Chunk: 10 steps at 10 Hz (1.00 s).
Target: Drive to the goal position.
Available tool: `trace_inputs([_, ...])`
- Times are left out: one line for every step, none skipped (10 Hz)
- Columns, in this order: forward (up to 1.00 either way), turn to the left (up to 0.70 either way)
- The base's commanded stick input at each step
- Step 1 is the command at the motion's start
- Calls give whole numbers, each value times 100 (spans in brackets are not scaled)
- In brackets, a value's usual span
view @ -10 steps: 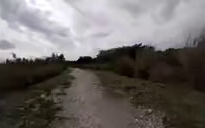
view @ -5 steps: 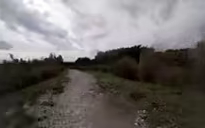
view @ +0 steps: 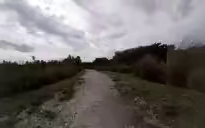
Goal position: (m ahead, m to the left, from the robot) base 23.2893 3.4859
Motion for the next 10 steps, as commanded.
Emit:
trace_inputs([85, 0])
trace_inputs([85, 0])
trace_inputs([85, 0])
trace_inputs([85, 0])
trace_inputs([85, 0])
trace_inputs([85, 0])
trace_inputs([85, 0])
trace_inputs([85, 0])
trace_inputs([85, 0])
trace_inputs([85, 0])
